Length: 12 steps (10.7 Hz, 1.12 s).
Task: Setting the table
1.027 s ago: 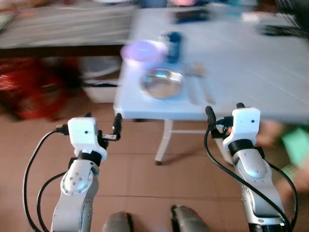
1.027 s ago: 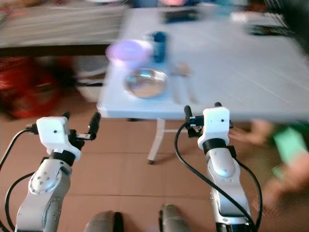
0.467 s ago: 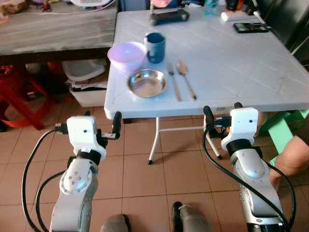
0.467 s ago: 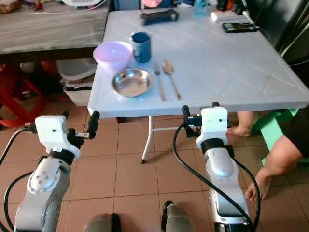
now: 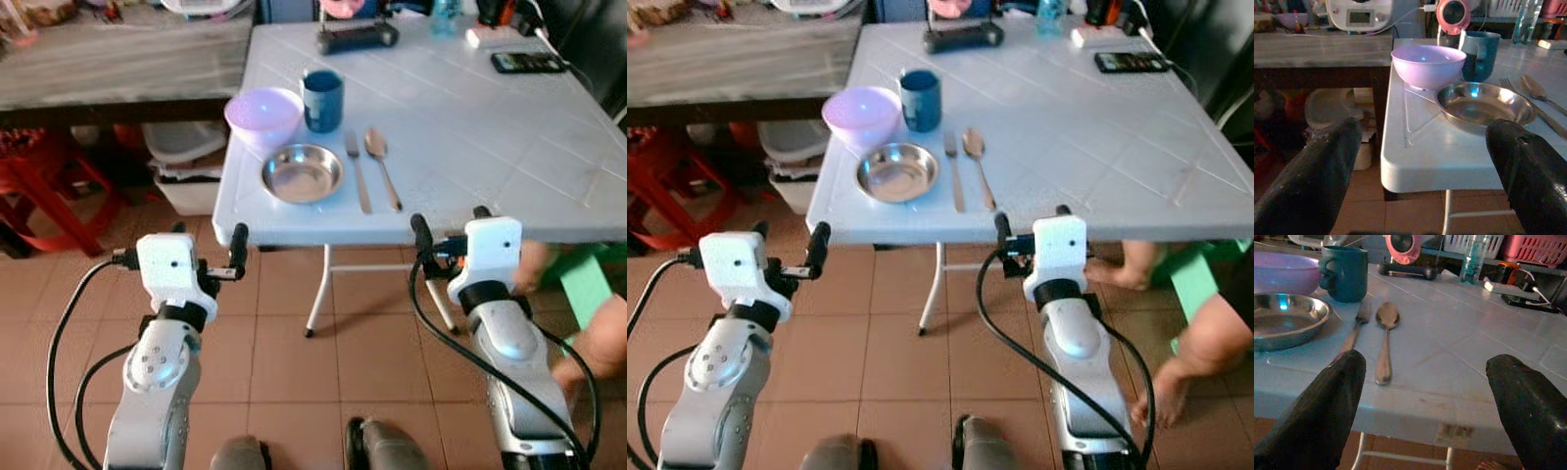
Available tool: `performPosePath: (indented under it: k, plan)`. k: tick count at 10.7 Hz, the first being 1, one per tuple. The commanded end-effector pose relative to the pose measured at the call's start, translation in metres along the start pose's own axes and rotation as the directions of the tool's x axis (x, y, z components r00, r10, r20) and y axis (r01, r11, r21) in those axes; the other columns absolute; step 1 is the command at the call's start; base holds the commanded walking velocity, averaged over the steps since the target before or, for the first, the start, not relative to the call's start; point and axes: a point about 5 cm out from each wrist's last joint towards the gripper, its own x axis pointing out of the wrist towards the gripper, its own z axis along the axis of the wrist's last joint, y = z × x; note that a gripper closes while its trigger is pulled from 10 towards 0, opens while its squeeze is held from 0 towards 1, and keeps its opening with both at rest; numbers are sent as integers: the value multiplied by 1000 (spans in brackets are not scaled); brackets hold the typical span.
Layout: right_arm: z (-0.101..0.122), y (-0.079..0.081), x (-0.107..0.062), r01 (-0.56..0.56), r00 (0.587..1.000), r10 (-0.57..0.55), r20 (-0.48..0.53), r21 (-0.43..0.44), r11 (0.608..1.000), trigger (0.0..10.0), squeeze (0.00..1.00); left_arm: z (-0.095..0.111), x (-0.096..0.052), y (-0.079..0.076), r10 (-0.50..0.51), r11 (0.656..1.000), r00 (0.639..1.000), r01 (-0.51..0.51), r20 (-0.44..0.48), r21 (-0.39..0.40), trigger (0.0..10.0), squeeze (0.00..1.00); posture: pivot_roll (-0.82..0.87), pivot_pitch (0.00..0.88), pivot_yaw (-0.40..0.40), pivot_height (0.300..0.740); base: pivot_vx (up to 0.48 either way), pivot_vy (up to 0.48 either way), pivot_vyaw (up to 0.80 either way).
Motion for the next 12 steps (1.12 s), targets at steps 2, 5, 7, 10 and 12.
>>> performPosePath:
  k: [2, 5, 7, 10, 12]
  plan:
    - [3, 3, -1, -28, 999, 28, 18, -5, 1000, 10000, 0, 1, 0, 2, 12, 1000, 1000, -13, 3, 13, 10000, 0, 27, 151, 55, 740, 366, 0, 0]
    - [6, 5, -2, -50, 998, 51, 34, -26, 998, 10000, 0, 1, 0, 2, 17, 1000, 1000, -17, 4, 14, 10000, 0, 27, 151, 53, 740, 449, 0, 404]
    - [6, 5, -1, -54, 998, 55, 37, -30, 998, 10000, 0, 3, 1, 2, 19, 1000, 1000, -19, 12, 14, 10000, 0, 28, 147, 51, 740, 435, 0, 0]
    - [7, 6, 0, -61, 997, 62, 46, -30, 998, 10000, 0, 5, -2, 5, 38, 999, 999, -39, 29, 18, 10000, 0, 29, 145, 47, 740, 115, 0, 0]
    - [7, 7, 0, -62, 997, 64, 49, -30, 998, 10000, 0, 4, -3, 5, 36, 999, 999, -36, 26, 20, 10000, 0, 31, 145, 46, 740, 0, 0, 0]
